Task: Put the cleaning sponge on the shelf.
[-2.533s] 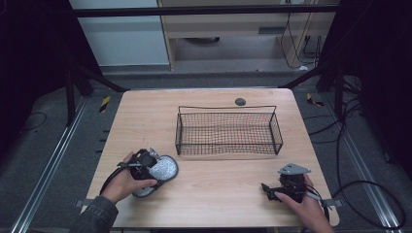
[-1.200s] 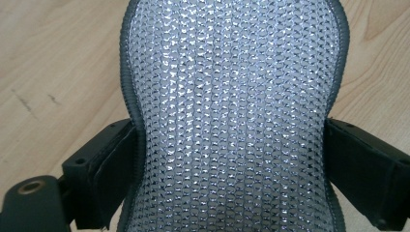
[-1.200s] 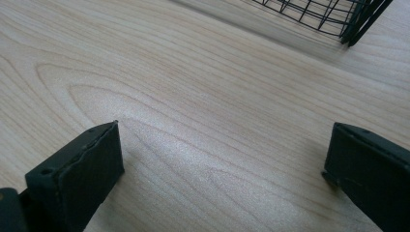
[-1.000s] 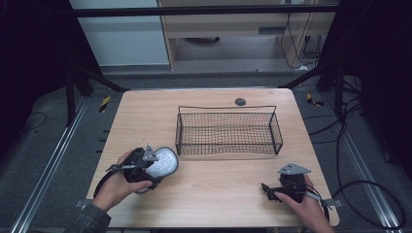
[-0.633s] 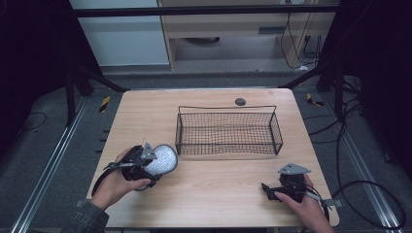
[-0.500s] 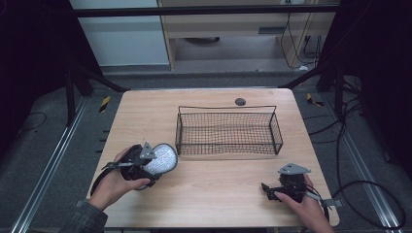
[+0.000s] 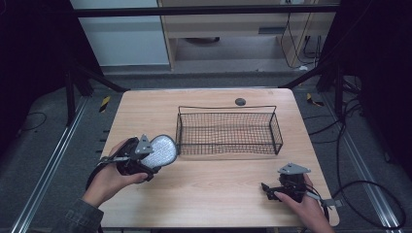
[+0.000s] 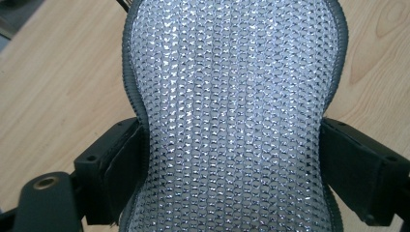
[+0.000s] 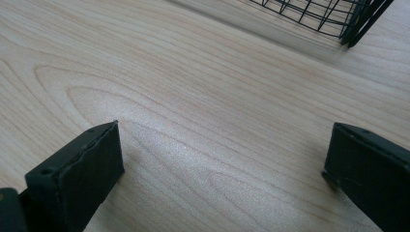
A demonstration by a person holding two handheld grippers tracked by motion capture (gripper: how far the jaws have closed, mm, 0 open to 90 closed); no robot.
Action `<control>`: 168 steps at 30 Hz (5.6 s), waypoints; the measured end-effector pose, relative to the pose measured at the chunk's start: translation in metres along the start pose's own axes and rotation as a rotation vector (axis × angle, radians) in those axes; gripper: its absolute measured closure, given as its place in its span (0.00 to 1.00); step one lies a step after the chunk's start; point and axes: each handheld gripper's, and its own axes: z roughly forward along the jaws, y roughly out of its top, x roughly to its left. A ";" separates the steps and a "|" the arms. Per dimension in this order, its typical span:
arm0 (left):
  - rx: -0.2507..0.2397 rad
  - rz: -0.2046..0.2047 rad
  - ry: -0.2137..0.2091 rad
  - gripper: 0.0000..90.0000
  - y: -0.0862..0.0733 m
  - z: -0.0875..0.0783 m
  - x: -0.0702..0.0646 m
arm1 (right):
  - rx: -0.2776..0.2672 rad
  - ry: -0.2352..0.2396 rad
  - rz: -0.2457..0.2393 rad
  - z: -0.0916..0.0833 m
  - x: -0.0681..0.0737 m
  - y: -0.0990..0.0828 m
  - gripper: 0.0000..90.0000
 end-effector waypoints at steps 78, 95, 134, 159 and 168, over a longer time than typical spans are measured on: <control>0.014 0.297 0.067 0.15 0.161 0.056 0.021 | -0.001 0.000 -0.004 0.001 0.000 0.000 0.00; 0.036 0.333 0.051 0.16 0.171 0.072 0.020 | -0.002 0.003 -0.008 0.001 -0.001 0.000 0.00; 0.064 0.407 0.022 0.17 0.173 0.112 0.009 | -0.002 0.000 -0.006 0.001 -0.001 0.001 0.00; 0.091 0.391 0.007 0.15 0.165 0.128 0.015 | -0.002 0.000 -0.007 0.001 -0.001 0.000 0.00; 0.047 0.280 -0.032 0.04 0.161 0.126 0.022 | -0.002 -0.001 -0.007 0.001 -0.001 0.000 0.00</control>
